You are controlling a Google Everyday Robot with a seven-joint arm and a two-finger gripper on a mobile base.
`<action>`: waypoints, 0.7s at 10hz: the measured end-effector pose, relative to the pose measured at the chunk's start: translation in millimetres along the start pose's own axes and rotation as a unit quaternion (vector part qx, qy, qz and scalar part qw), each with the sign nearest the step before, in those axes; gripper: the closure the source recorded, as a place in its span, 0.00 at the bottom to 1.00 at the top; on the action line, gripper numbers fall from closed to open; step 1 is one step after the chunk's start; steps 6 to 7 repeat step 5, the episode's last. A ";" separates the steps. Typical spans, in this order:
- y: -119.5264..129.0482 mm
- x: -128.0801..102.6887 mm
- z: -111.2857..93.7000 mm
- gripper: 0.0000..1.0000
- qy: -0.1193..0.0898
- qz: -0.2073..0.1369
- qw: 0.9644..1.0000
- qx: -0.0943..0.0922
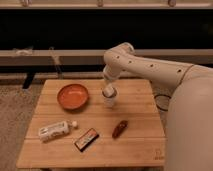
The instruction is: Place the white sponge in the ceramic cup
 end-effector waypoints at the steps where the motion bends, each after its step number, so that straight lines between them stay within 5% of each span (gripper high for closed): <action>1: -1.8 -0.3 -6.1 0.20 -0.001 -0.002 1.000 0.005; 5: -9.2 -11.3 -66.4 0.20 -0.005 -0.028 0.999 0.043; 7: -9.2 -11.3 -66.4 0.20 -0.005 -0.028 0.999 0.043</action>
